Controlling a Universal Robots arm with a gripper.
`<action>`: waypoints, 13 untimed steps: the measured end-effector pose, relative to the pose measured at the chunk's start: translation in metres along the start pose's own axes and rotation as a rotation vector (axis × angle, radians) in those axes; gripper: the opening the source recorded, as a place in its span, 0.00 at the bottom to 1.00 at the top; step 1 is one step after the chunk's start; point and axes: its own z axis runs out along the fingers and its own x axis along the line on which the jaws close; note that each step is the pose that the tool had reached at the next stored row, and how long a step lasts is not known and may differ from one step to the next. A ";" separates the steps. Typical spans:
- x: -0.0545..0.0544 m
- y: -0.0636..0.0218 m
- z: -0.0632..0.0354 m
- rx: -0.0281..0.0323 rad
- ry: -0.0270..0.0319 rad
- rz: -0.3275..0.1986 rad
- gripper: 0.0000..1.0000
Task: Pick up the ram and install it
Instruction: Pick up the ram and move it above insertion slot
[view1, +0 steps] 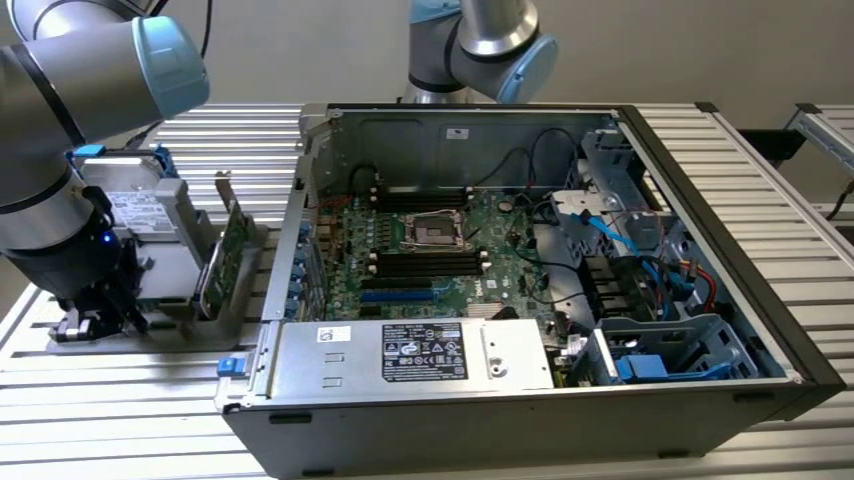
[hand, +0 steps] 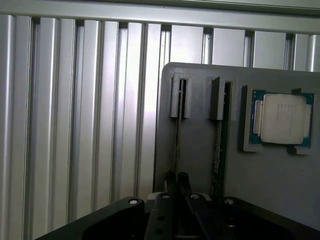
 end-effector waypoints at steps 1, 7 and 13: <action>0.000 0.0000 0.0000 0.0000 -0.0001 0.000 0.13; 0.000 0.0000 0.0000 0.0003 -0.0018 0.000 0.13; 0.000 0.0001 -0.0035 0.0005 -0.0100 0.000 0.13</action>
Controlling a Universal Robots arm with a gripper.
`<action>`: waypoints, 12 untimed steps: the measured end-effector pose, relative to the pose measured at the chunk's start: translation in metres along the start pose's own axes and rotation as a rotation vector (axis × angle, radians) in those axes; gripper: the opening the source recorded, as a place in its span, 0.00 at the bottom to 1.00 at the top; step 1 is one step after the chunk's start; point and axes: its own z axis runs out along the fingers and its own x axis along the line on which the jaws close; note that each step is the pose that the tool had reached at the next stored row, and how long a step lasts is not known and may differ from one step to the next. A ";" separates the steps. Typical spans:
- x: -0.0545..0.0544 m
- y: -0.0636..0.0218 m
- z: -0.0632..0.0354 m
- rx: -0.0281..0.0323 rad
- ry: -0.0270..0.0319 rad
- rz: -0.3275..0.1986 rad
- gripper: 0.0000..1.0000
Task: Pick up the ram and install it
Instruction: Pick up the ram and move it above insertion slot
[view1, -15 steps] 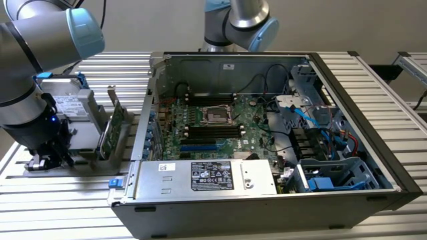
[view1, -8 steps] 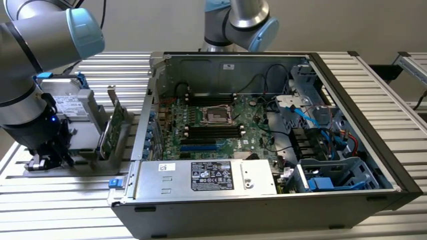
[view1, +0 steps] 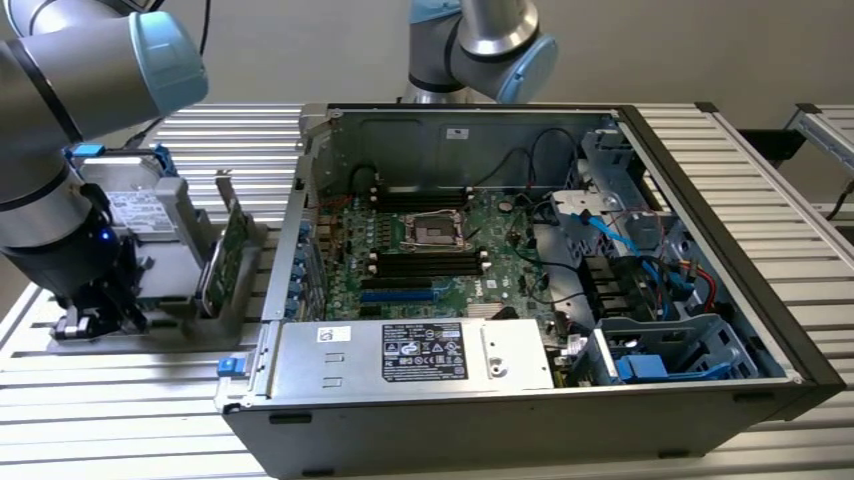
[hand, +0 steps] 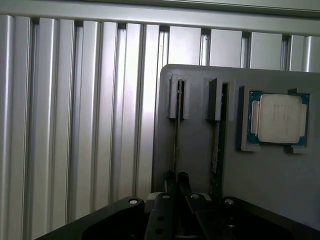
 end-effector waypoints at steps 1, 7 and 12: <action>0.000 0.0000 -0.0009 -0.0001 -0.0019 0.000 0.13; 0.000 0.0003 -0.0061 0.0004 -0.0134 -0.001 0.13; 0.000 0.0005 -0.0117 0.0007 -0.0232 -0.001 0.13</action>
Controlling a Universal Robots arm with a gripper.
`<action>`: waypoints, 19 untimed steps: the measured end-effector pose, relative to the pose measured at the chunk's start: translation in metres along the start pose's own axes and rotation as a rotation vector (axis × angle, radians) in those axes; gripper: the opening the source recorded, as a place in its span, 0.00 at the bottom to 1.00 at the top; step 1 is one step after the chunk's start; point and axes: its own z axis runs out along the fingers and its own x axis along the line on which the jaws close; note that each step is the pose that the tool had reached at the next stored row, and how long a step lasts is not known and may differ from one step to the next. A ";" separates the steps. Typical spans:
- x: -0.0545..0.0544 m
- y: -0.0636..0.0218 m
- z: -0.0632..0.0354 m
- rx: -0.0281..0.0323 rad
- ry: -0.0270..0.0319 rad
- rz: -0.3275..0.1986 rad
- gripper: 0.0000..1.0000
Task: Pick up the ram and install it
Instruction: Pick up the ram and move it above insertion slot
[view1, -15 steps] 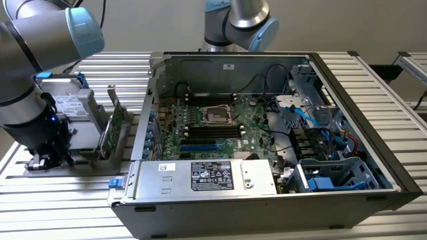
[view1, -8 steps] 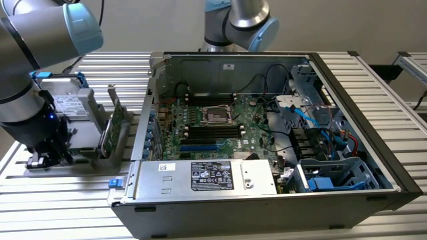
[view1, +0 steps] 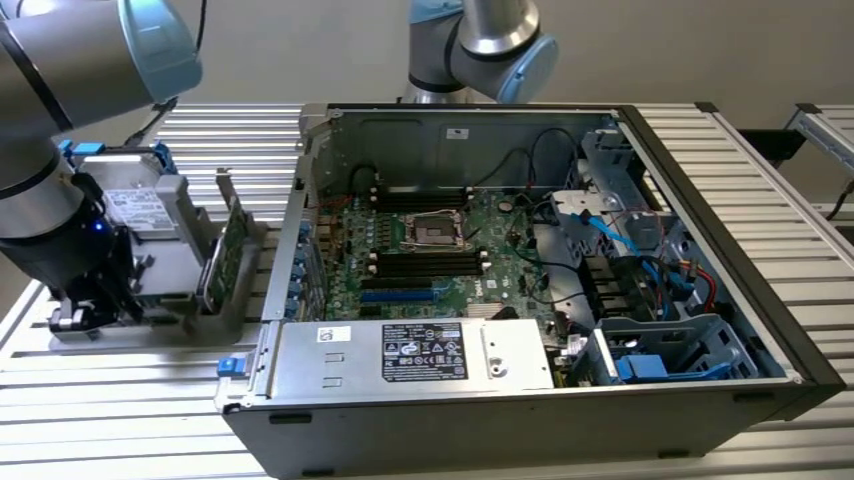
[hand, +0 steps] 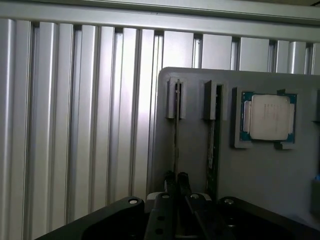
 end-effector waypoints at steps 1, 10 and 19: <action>0.000 0.0000 -0.0012 0.0001 -0.0019 0.000 0.13; -0.001 0.0006 -0.0149 0.0008 -0.0211 -0.001 0.13; 0.001 -0.0006 -0.0316 0.0013 -0.0479 -0.002 0.13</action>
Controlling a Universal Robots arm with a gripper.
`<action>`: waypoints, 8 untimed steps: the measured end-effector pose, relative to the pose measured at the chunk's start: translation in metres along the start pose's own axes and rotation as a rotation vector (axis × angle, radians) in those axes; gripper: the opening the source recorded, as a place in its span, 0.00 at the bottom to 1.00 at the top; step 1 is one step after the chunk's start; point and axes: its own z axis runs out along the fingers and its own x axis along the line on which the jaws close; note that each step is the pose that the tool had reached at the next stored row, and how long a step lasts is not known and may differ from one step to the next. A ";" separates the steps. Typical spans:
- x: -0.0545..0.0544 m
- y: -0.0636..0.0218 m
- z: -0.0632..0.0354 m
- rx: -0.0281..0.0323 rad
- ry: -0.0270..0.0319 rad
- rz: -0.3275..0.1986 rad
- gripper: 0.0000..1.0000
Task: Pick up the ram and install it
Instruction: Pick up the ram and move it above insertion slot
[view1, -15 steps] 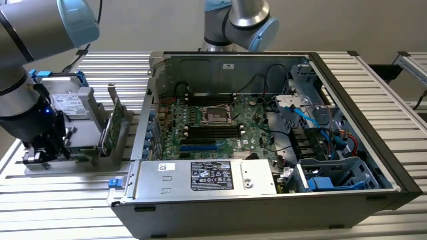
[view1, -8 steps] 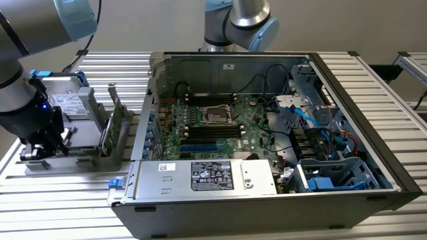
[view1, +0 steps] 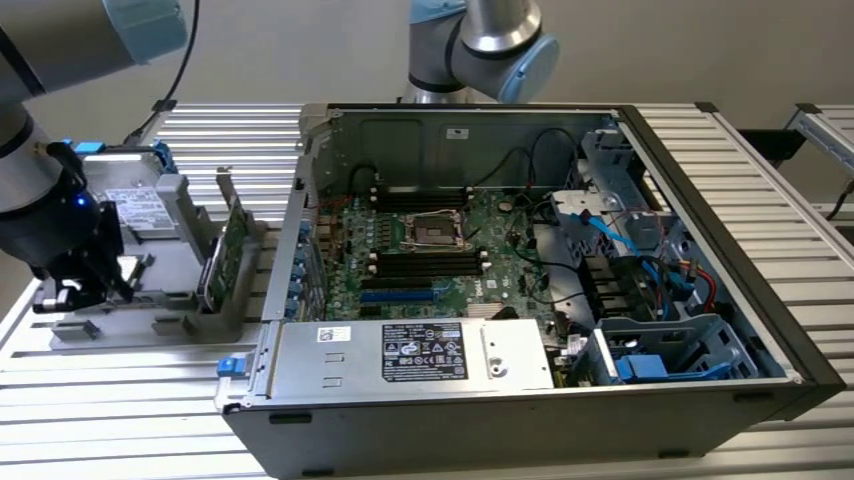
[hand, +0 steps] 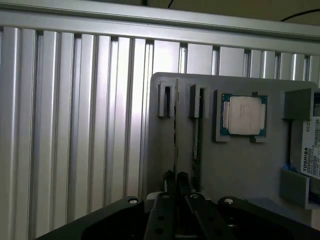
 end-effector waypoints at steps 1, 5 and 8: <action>0.000 -0.0010 -0.0024 -0.0001 -0.0029 0.000 0.13; 0.001 -0.0059 -0.0124 0.0000 -0.0129 -0.001 0.13; 0.001 -0.0106 -0.0214 -0.0008 -0.0181 -0.001 0.13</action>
